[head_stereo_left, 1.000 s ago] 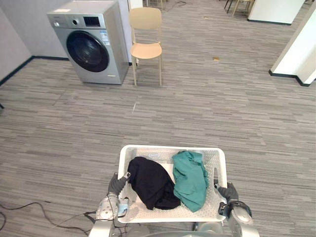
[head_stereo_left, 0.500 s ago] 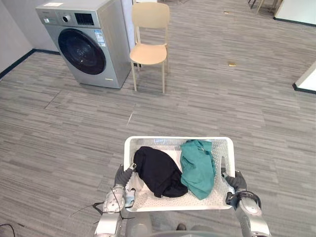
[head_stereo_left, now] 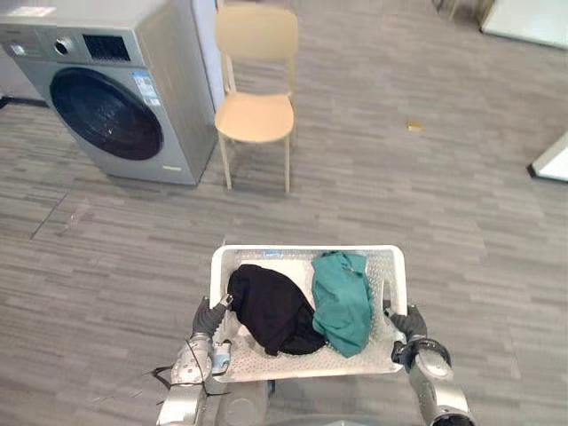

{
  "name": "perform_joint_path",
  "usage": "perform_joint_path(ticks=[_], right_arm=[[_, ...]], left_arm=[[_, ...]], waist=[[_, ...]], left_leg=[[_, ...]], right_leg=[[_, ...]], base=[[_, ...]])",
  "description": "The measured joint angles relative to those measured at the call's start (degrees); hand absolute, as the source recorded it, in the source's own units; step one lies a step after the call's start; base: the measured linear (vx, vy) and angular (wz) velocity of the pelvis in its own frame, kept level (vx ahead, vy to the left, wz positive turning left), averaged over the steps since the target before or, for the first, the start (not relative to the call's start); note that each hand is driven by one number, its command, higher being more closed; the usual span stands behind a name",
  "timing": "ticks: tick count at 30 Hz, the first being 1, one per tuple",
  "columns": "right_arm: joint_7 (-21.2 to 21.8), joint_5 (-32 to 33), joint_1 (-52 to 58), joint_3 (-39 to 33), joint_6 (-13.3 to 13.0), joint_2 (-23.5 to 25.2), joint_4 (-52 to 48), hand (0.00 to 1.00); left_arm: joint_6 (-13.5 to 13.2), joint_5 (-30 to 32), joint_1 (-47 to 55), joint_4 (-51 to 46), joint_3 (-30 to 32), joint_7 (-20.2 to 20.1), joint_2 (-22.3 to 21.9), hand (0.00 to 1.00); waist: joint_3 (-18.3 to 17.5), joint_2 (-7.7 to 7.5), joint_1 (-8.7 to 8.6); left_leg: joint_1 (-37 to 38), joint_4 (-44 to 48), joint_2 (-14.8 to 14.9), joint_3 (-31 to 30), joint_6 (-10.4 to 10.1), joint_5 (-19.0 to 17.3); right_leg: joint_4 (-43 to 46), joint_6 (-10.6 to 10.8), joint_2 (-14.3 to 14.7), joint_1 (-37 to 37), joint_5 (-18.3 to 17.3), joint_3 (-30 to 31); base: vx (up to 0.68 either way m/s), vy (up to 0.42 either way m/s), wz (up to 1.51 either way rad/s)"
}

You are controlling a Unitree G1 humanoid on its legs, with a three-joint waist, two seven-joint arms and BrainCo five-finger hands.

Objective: Pick up the laundry basket with both hands and put the clothes into the washing machine.

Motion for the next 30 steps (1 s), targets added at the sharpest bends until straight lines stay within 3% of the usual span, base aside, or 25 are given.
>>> perform_joint_path(ticks=[2, 3, 5, 6, 7, 9, 10, 12, 13, 15, 16, 17, 18, 19, 20, 21, 23, 24, 25, 26, 27, 28, 29, 30], right_arm=[[0.09, 0.05, 1.47, -0.10, -0.66, 0.66, -1.14, 1.00], [0.12, 0.05, 2.73, -0.52, -0.88, 0.88, -2.70, 1.00], [0.11, 0.07, 4.34, -1.00, -0.82, 1.16, -5.40, 1.00], [0.18, 0.07, 5.46, -1.02, -0.81, 1.54, -6.88, 1.00], [-0.03, 0.07, 6.48, -1.08, -0.67, 2.02, -8.27, 1.00], [-0.65, 0.07, 7.33, -1.50, -0.62, 2.34, -9.77, 1.00], [-0.80, 0.07, 7.87, -1.89, -0.51, 2.29, -10.06, 1.00], [-0.75, 0.11, 9.75, -2.45, -0.43, 2.14, -10.25, 1.00], [-0.65, 0.11, 10.66, -2.53, -0.09, 1.79, -10.34, 1.00], [-0.50, 0.11, 11.44, -2.69, 0.03, 1.07, -11.26, 1.00], [-0.21, 0.12, 11.83, -2.73, 0.27, 0.33, -12.13, 1.00], [0.19, 0.16, 11.50, -2.15, 0.53, 0.25, -12.22, 1.00], [0.22, 0.22, 11.28, -1.94, 0.53, 0.26, -12.21, 1.00], [0.22, 0.25, 10.75, -2.08, 0.53, 0.33, -12.08, 1.00], [0.20, 0.40, 9.88, -2.13, 0.43, 0.36, -11.43, 1.00], [0.22, 0.47, 8.44, -2.12, 0.31, 0.36, -9.96, 1.00], [0.23, 0.67, 6.34, -2.12, 0.19, 0.14, -7.43, 1.00], [0.31, 0.67, 4.63, -2.05, 0.09, -0.46, -5.37, 1.00], [0.35, 0.68, 4.05, -1.94, 0.05, -0.80, -4.61, 1.00], [0.42, 0.73, 3.23, -1.55, 0.04, -1.31, -3.93, 1.00], [0.46, 0.81, 2.86, -1.10, -0.11, -2.52, -2.88, 1.00], [0.40, 0.83, 2.58, -1.01, -0.03, -2.42, -1.62, 1.00], [0.37, 0.78, 1.87, -0.12, 0.58, -0.88, 0.09, 1.00], [0.48, 0.78, 1.75, 0.45, 0.66, -0.38, 0.05, 1.00]], left_arm=[[0.00, 0.03, -0.01, -0.58, -0.29, -0.01, 0.66, 1.00], [0.02, 0.03, 0.16, -1.09, -0.73, -0.01, 0.66, 1.00], [0.03, 0.03, 0.47, -1.98, -1.29, -0.03, 0.59, 1.00], [0.02, 0.03, 0.87, -2.62, -1.29, -0.02, 0.65, 1.00], [0.02, 0.03, 0.92, -2.97, -1.29, -0.05, 0.77, 1.00], [-0.07, 0.03, 0.90, -3.56, -1.92, -0.10, 1.02, 1.00], [-0.08, 0.04, 0.88, -3.55, -2.55, -0.14, 1.00, 1.00], [0.19, 0.85, 1.76, -3.45, -2.84, -1.16, -0.02, 1.00], [0.29, 1.37, 3.27, -3.48, -2.81, -1.29, -1.37, 1.00], [0.36, 1.52, 3.97, -3.59, -2.76, -1.33, -2.74, 1.00], [0.42, 1.52, 4.44, -3.65, -2.35, -1.34, -3.83, 1.00], [0.44, 1.52, 4.60, -3.65, -1.70, -1.35, -3.92, 1.00], [0.43, 1.52, 4.54, -3.65, -1.40, -1.36, -3.89, 1.00], [0.39, 1.51, 4.20, -3.65, -1.32, -1.52, -3.78, 1.00], [0.34, 1.51, 3.64, -3.63, -1.02, -1.81, -3.59, 1.00], [0.07, 1.46, 3.41, -3.47, -0.78, -1.96, -3.23, 1.00], [-0.01, 1.46, 2.98, -2.83, -0.35, -2.12, -3.22, 1.00], [-0.25, 1.32, 2.70, -2.05, -0.29, -2.12, -3.27, 1.00], [-0.25, 1.27, 2.58, -1.80, -0.29, -2.12, -3.29, 1.00], [-0.29, 1.20, 2.69, -1.70, -0.06, -2.07, -3.48, 1.00], [-0.22, 1.18, 2.78, -1.17, 0.02, -2.03, -4.06, 1.00], [-0.09, 1.18, 2.86, -0.55, 0.08, -1.95, -4.20, 1.00], [-0.06, 1.17, 3.22, 0.28, 1.36, -1.64, -2.76, 1.00], [-0.06, 1.13, 3.24, 0.29, 2.21, -1.62, -2.31, 1.00]], waist=[[0.16, 0.34, -0.48], [0.37, 0.70, -0.95], [0.68, 1.21, -1.37], [1.09, 2.03, -1.31], [0.28, 1.54, -1.20], [-0.37, 1.14, -1.25], [-0.81, 0.95, -1.52], [-3.22, 1.24, -2.06], [-6.14, 3.25, -2.26], [-7.48, 6.46, -3.50], [-7.28, 9.32, -3.04], [-7.24, 9.78, -2.58], [-7.13, 9.61, -2.34], [-6.71, 9.08, -2.28], [-5.63, 7.33, -1.42], [-4.46, 5.29, -0.29], [-3.34, 3.19, 0.32], [-2.87, 2.85, 0.92], [-2.77, 2.86, 1.54], [-2.92, 3.00, 2.50], [-3.23, 5.47, 3.13], [-3.58, 6.22, 3.23], [-4.05, 4.15, 3.27], [-3.97, 2.71, 3.14]], left_leg=[[4.97, -2.37, -1.11, -2.84, 1.06, -2.34], [7.36, -3.28, -1.79, -4.89, 0.85, -3.34], [10.07, -3.23, -1.83, -6.94, 0.64, -5.39], [12.16, -3.30, -1.65, -7.66, 0.46, -7.19], [13.86, -3.34, -1.63, -8.12, 0.22, -9.22], [16.35, -2.47, -1.70, -8.97, -0.47, -13.03], [17.90, -2.11, -1.64, -9.81, -0.82, -15.06], [21.50, -2.20, 0.02, -11.25, -1.04, -19.39], [23.12, -0.74, 3.24, -12.03, -1.66, -20.74], [18.88, 14.13, 6.72, -14.38, -3.71, -18.92], [15.62, 25.84, 9.36, -15.54, -8.08, -13.02], [11.26, 36.83, 10.55, -15.83, -13.17, -1.36], [8.58, 41.85, 10.94, -15.89, -14.74, 2.43], [3.50, 48.79, 11.36, -14.61, -13.61, 1.66], [-0.51, 50.73, 11.52, -11.35, -9.71, -0.82], [-3.75, 47.82, 11.62, -8.26, -6.86, -3.33], [-6.71, 36.66, 11.06, -5.33, -6.56, -5.74], [-7.86, 22.81, 9.64, -4.85, -6.94, -5.46], [-8.45, 16.21, 9.05, -5.49, -7.43, -5.02], [-9.01, 3.20, 7.35, -8.39, -10.71, -2.63], [-8.93, -6.23, 8.28, -11.88, -13.51, 1.58], [-8.63, -4.90, 8.21, -11.87, -14.76, 5.73], [-8.45, -2.39, 6.20, -11.14, -13.43, 8.20], [-8.53, -1.18, 5.19, -10.61, -13.16, 8.22]], right_leg=[[-0.39, -1.61, 3.27, -5.89, -6.45, -0.35], [-4.67, -2.10, 3.54, -9.52, -8.96, -3.26], [-13.87, -3.03, 2.32, -11.83, -10.20, -9.00], [-24.29, -3.44, 1.32, -12.75, -10.02, -12.97], [-37.59, -3.44, 1.31, -12.43, -8.00, -14.58], [-51.46, -2.68, 1.46, -12.56, -4.53, -13.61], [-54.11, -1.72, 1.81, -12.39, -3.25, -11.75], [-51.01, -2.86, 2.56, -12.13, -1.63, -8.94], [-48.41, -3.45, 5.88, -11.78, 0.65, -9.31], [-45.86, -6.14, 9.69, -9.76, 1.66, -11.39], [-45.08, -8.46, 13.04, -6.42, -0.78, -12.58], [-44.61, -10.12, 14.87, -3.47, -3.56, -12.43], [-45.30, -10.33, 15.33, -1.63, -4.63, -12.41], [-47.71, -10.61, 16.02, 2.32, -5.05, -12.06], [-50.99, -10.62, 15.57, 6.81, -5.04, -10.41], [-53.41, -10.61, 14.33, 10.48, -5.04, -8.96], [-55.14, -10.60, 12.41, 13.73, -5.05, -7.15], [-55.91, -10.42, 11.40, 15.26, -5.23, -5.82], [-56.10, -9.72, 10.84, 15.78, -5.94, -4.92], [-56.26, -7.71, 9.75, 16.50, -9.66, -2.25], [-56.93, -5.84, 10.96, 17.61, -12.30, -0.73], [-56.60, -5.64, 11.06, 18.49, -13.63, 0.47], [-54.90, -5.11, 9.27, 18.80, -16.21, 2.59], [-53.76, -4.56, 7.89, 18.63, -17.20, 3.03]], base=[[0.47, 0.077, 0.82], [0.45, 0.016, 1.00], [0.44, -0.018, 0.75], [0.53, -0.052, 0.50], [0.45, -0.071, 0.28], [0.52, -0.149, 0.19], [0.74, -0.263, 0.37], [0.72, -0.279, 0.38], [0.79, -0.285, 0.43], [0.77, -0.286, 0.39], [0.71, -0.236, -0.01], [0.70, -0.193, -0.11], [0.65, -0.161, 0.01], [0.74, -0.192, 0.05], [0.72, -0.185, -0.06], [0.66, -0.137, -0.18], [0.42, 0.003, -0.27], [0.34, 0.092, -0.35], [0.42, 0.183, -0.62], [0.40, 0.247, -0.72], [0.39, 0.284, -0.77], [0.45, 0.359, -0.61], [0.30, 0.248, -0.43], [0.50, 0.256, -0.33]])
